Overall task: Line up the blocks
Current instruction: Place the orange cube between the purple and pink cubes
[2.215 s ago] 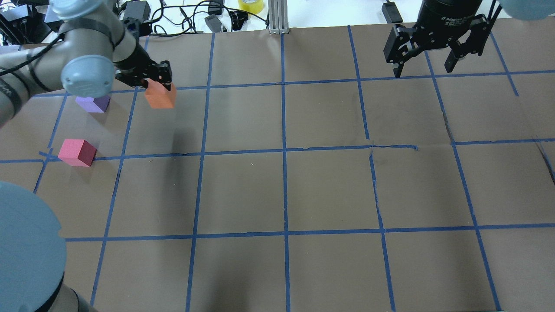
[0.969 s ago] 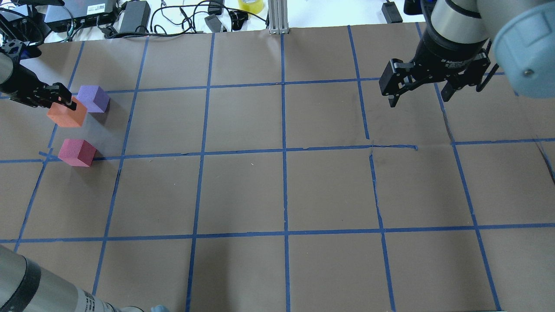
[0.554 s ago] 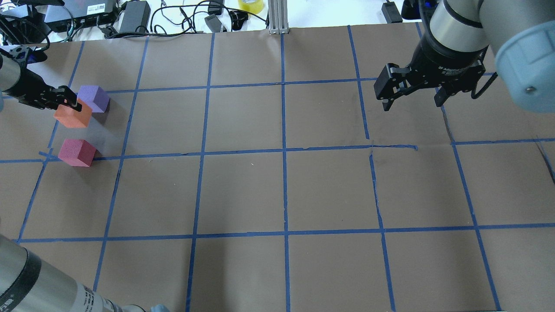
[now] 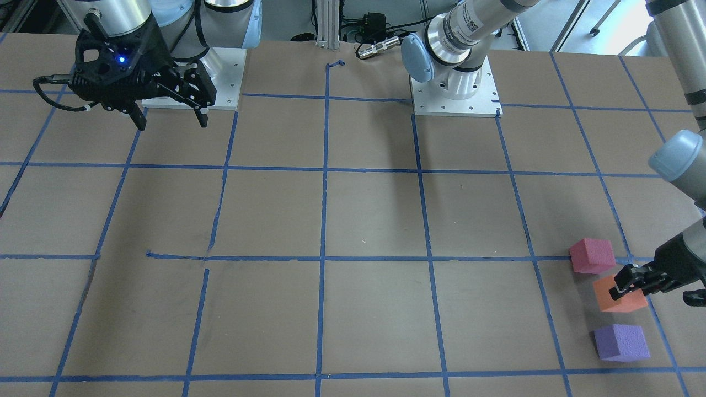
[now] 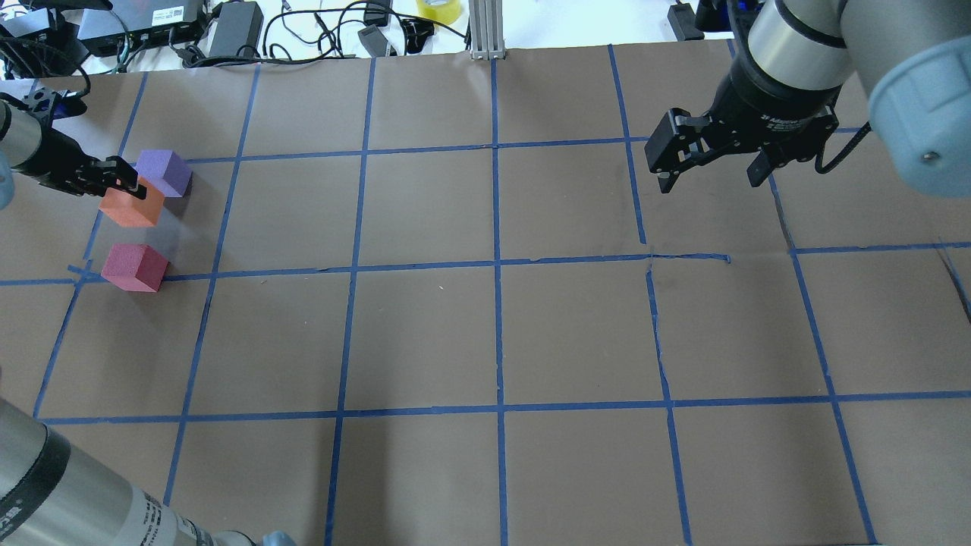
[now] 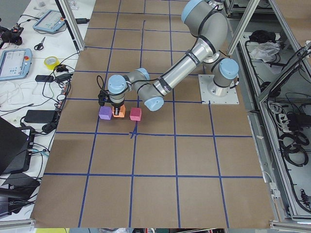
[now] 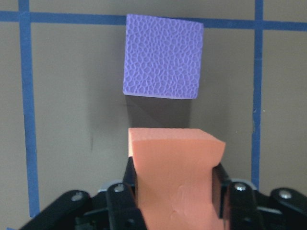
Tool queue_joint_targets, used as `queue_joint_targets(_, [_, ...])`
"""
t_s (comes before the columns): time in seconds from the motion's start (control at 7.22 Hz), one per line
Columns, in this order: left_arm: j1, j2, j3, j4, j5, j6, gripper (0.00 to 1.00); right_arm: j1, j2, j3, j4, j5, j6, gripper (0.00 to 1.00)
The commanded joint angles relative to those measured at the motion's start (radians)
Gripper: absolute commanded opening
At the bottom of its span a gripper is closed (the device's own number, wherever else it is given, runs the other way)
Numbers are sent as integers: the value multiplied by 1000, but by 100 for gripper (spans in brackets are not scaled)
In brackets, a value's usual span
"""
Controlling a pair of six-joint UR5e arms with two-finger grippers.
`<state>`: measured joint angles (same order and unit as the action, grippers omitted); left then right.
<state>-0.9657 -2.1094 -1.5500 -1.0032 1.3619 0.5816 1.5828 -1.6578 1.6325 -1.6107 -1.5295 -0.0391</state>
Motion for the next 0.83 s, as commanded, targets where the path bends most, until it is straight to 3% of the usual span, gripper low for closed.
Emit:
queue_joint_targets(0.0, [2, -17, -15, 2, 0, 9, 0, 0, 1, -3, 9, 0, -1, 100])
queue_joint_targets(0.14, [2, -23, -13, 0, 2, -2, 1, -1, 10, -2, 14, 2, -1, 100])
queue_joint_targets(0.28, [2, -24, -16, 0, 3, 0, 11, -6, 9, -2, 34, 2, -1, 100])
queue_joint_targets(0.55, [2, -14, -42, 43, 5, 9, 100, -1, -3, -3, 48, 3, 1, 100])
queue_joint_targets(0.69, [-8, 29, -35, 51, 14, -2, 100, -4, -10, -6, 45, -3, 1, 100])
